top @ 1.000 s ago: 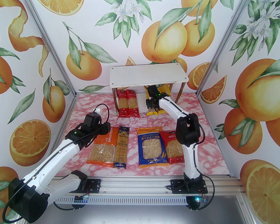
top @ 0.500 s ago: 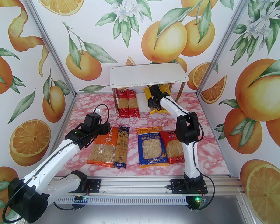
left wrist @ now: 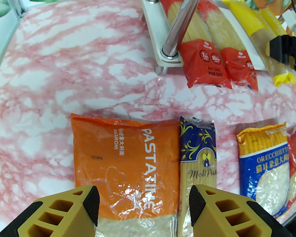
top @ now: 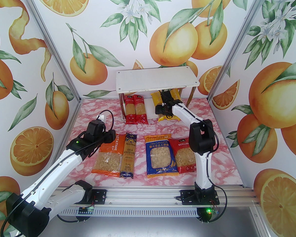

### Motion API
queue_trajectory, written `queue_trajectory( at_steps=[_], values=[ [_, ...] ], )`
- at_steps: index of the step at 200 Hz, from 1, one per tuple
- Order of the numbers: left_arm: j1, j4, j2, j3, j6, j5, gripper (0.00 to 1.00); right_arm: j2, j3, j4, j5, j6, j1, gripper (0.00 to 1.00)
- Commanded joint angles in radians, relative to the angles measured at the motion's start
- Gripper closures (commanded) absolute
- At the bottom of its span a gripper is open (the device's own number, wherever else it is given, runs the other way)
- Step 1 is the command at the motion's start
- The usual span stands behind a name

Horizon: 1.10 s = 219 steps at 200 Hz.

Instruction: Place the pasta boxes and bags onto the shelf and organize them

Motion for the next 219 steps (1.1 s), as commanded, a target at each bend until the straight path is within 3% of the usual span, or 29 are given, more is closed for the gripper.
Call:
queue_trajectory(
  at_steps=[1, 49, 67, 101, 118, 135, 219],
  values=[
    [0.007, -0.009, -0.018, 0.013, 0.014, -0.004, 0.36, -0.077, -0.067, 0.029, -0.029, 0.024, -0.003, 0.09],
    [0.007, -0.016, -0.040, 0.006, 0.015, -0.017, 0.36, -0.192, -0.125, 0.085, -0.033, 0.031, -0.004, 0.07],
    [0.008, -0.018, -0.050, 0.000, 0.017, -0.024, 0.35, -0.242, -0.181, 0.121, -0.051, 0.041, -0.003, 0.12],
    [0.009, -0.013, -0.046, -0.005, 0.023, -0.030, 0.37, -0.260, -0.208, 0.135, -0.070, 0.060, -0.003, 0.61],
    [0.009, -0.010, -0.038, -0.006, 0.026, -0.025, 0.38, -0.246, -0.210, 0.123, -0.071, 0.064, -0.004, 0.75],
    [0.009, -0.010, -0.035, -0.008, 0.027, -0.025, 0.38, -0.233, -0.218, 0.117, -0.066, 0.073, -0.003, 0.82],
    [0.009, -0.048, -0.062, -0.052, 0.004, 0.015, 0.38, -0.180, -0.255, 0.087, -0.049, 0.098, -0.004, 0.86]
  ],
)
